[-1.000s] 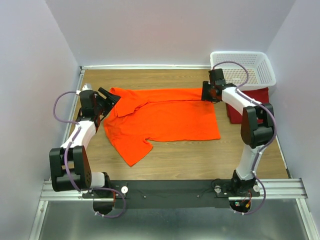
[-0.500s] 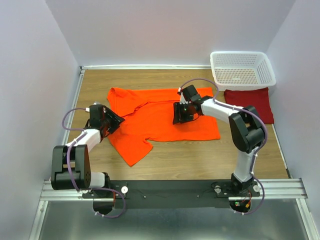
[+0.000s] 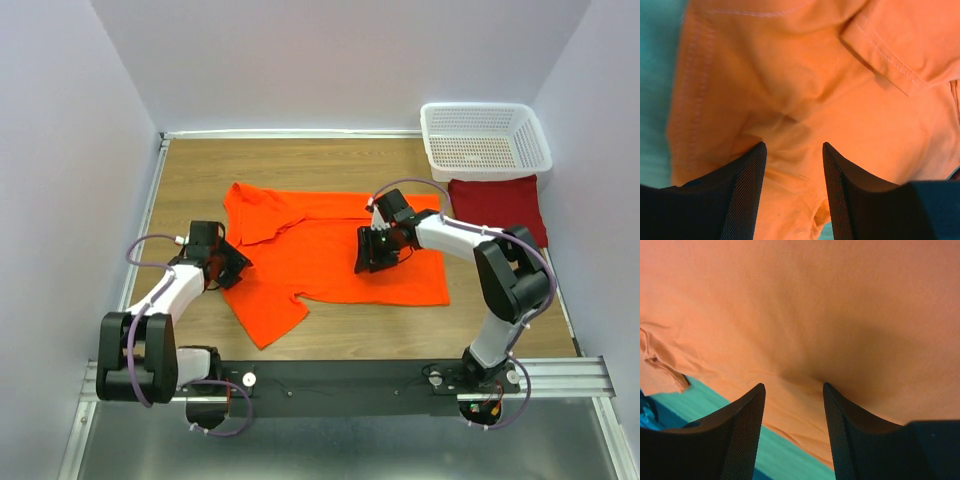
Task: Fold and stack the t-shirts
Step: Fold the tshirt
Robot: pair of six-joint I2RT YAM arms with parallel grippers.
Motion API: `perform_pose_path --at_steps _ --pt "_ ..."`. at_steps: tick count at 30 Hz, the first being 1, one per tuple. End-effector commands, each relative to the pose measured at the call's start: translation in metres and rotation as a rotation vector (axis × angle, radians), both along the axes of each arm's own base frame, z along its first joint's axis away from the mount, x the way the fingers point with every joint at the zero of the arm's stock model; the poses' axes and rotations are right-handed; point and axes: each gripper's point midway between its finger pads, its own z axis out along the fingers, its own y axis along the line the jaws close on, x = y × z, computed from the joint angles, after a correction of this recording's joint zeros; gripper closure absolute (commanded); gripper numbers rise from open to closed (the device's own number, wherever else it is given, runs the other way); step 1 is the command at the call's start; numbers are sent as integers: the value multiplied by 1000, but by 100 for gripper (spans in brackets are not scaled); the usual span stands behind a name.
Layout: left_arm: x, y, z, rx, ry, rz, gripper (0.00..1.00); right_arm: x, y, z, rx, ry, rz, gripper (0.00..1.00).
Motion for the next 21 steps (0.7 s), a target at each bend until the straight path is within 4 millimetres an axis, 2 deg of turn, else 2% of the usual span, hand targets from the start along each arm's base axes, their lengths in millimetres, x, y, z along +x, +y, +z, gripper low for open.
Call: perform_pose_path --at_steps 1,2,4,6,7,8,9,11,12,13,14,15,16,18,19,21 --pt "-38 1 -5 -7 120 31 43 -81 -50 -38 -206 288 -7 41" --pt "-40 0 -2 -16 117 25 44 -84 -54 -38 -220 295 -3 41" --pt "-43 -2 3 -27 122 19 43 -78 -53 -27 -215 256 0 41" --pt "-26 -4 21 -27 58 1 42 -62 -50 -10 -205 182 -6 40" --pt "-10 -4 38 -25 -3 -7 37 -40 -47 5 -208 106 -25 40" --pt "1 -3 49 -14 -52 -13 33 -30 -47 15 -207 70 -33 40" --pt "28 -1 75 18 -167 -38 25 -8 -47 34 -186 4 -66 40" --pt "61 8 102 91 -291 -50 20 14 -52 52 -157 -44 -107 41" --pt "75 10 112 117 -330 -71 18 23 -57 57 -154 -61 -132 41" --pt "90 10 109 141 -338 -104 18 36 -71 60 -158 -74 -185 41" --pt "112 9 131 192 -423 -172 17 50 -82 65 -171 -111 -227 41" --pt "125 6 118 202 -403 -215 17 58 -91 66 -172 -122 -260 43" --pt "140 0 129 224 -449 -296 16 71 -106 68 -134 -131 -318 44" --pt "152 -4 117 230 -420 -357 16 81 -113 72 -64 -132 -354 45" --pt "156 -5 98 222 -372 -381 16 86 -117 75 -19 -128 -369 46" --pt "163 -7 93 222 -362 -400 16 95 -111 82 16 -166 -327 50"
